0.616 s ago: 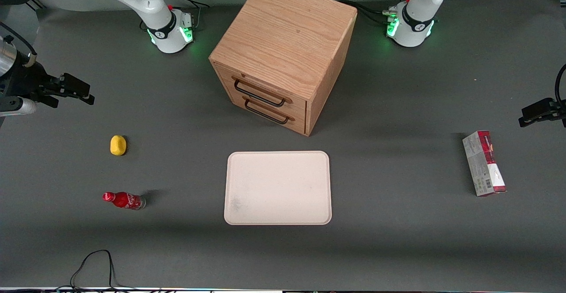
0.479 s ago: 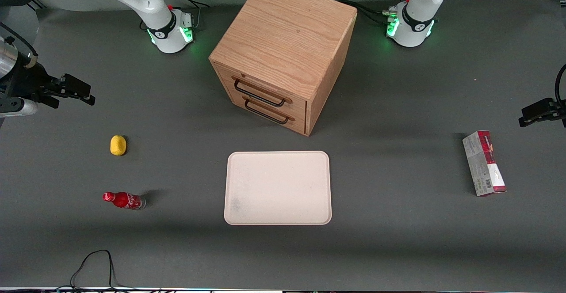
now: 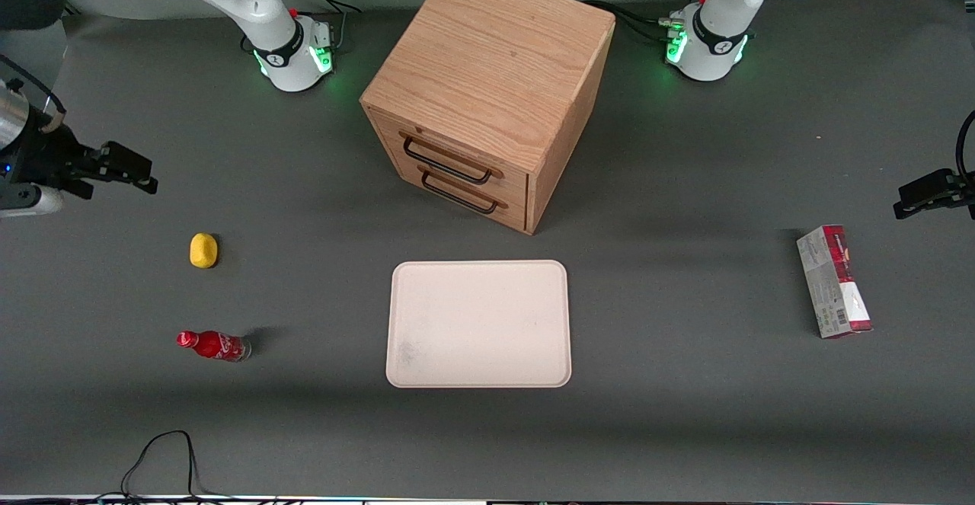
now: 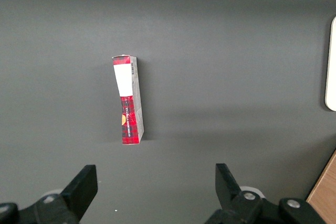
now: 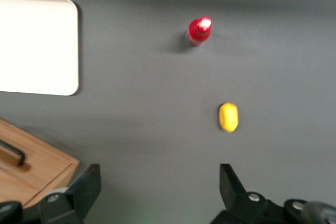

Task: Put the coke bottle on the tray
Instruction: 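Move the right gripper down toward the small red Coca-Cola bottle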

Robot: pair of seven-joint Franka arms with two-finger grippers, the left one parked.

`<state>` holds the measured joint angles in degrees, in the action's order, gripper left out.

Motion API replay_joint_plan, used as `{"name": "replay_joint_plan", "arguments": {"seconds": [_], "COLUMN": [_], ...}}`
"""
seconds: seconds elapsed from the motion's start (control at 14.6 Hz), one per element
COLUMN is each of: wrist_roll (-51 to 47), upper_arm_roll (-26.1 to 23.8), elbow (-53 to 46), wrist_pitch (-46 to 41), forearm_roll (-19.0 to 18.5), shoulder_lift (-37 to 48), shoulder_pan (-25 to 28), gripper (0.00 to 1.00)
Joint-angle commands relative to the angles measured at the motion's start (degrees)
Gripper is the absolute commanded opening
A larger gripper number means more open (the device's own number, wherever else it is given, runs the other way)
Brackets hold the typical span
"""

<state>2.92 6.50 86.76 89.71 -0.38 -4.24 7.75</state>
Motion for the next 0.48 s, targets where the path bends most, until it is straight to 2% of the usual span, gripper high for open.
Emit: {"name": "replay_joint_plan", "arguments": {"seconds": [0.0, 0.21, 0.41], "wrist_roll": [7.16, 11.3, 12.98], "upper_arm_roll": [2.97, 6.14, 7.56], "elbow": [-10.46, -15.56, -15.31], "wrist_pitch": [-0.68, 4.75, 15.54], "forearm_roll": [-0.76, 2.83, 6.35], "shoulder_lift": [-12.95, -22.8, -29.32], "shoulder_pan": [-0.37, -0.81, -0.9], "gripper": [1.0, 1.0, 1.0]}}
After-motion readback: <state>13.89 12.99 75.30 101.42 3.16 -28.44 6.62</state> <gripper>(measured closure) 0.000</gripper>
